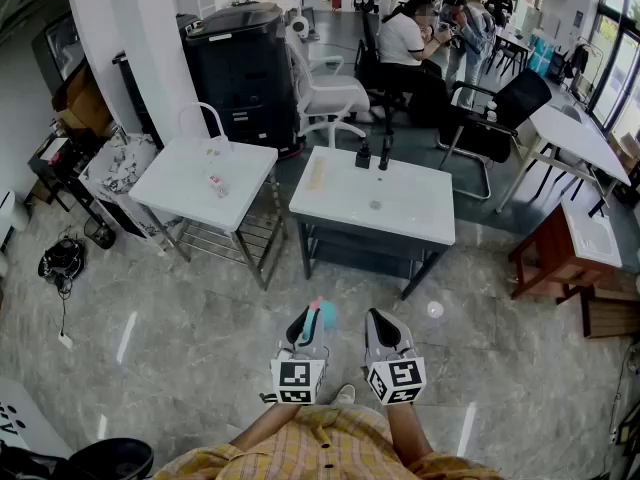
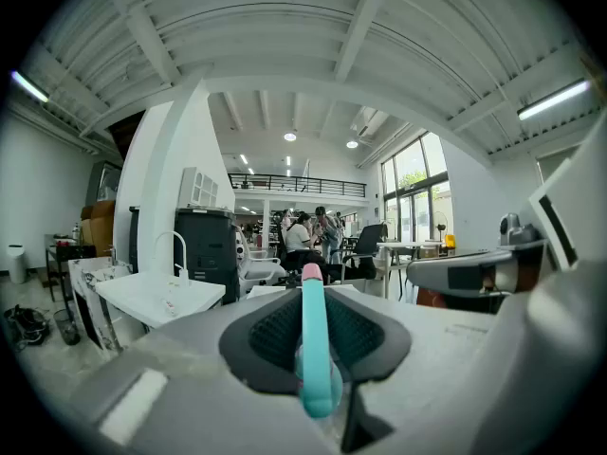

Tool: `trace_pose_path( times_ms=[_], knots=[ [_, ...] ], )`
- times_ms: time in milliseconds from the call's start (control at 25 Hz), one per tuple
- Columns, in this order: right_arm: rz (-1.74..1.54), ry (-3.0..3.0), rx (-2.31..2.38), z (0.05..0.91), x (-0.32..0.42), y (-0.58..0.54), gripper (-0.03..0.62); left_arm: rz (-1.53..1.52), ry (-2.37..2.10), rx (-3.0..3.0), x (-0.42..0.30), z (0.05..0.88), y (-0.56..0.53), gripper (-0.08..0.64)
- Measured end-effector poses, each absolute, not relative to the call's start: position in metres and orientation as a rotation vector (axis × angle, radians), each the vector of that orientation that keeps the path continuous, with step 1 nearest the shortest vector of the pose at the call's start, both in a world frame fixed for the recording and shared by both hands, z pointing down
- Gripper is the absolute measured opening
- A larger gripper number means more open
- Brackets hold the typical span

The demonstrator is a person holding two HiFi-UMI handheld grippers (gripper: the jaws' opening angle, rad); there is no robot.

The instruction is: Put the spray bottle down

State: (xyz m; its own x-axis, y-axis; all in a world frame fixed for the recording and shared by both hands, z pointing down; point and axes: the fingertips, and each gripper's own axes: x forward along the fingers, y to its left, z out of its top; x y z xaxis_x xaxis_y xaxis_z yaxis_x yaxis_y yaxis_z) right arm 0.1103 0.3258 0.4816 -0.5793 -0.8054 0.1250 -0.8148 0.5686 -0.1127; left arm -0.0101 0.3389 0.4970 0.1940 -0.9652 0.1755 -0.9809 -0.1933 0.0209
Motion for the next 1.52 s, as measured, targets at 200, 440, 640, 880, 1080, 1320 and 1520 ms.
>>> trace_pose_path(
  times_ms=[200, 440, 640, 880, 1080, 1320, 1520],
  knots=[
    [0.247, -2.736, 1.407, 0.483, 0.124, 0.315, -0.003, 0.182, -1.91, 2.328, 0.006, 0.5, 0.329, 0.071],
    [0.246, -2.8, 1.368, 0.481, 0.143, 0.296, -0.002, 0.164, -1.924, 2.328, 0.029, 0.499, 0.308, 0.071],
    [0.254, -2.805, 1.389, 0.488, 0.159, 0.281, 0.0, 0.203, -1.926, 2.33, 0.046, 0.51, 0.301, 0.071],
    [0.28, -2.788, 1.362, 0.498, 0.158, 0.262, 0.0, 0.212, -1.915, 2.311, 0.051, 0.517, 0.285, 0.071],
    [0.285, -2.758, 1.341, 0.507, 0.15, 0.239, 0.0, 0.199, -1.904, 2.315, 0.044, 0.525, 0.257, 0.071],
    [0.273, -2.735, 1.378, 0.512, 0.133, 0.181, 0.0, 0.173, -1.879, 2.333, 0.024, 0.532, 0.195, 0.071],
    [0.28, -2.717, 1.388, 0.512, 0.105, 0.119, 0.0, 0.165, -1.897, 2.338, -0.012, 0.526, 0.127, 0.071]
  ],
)
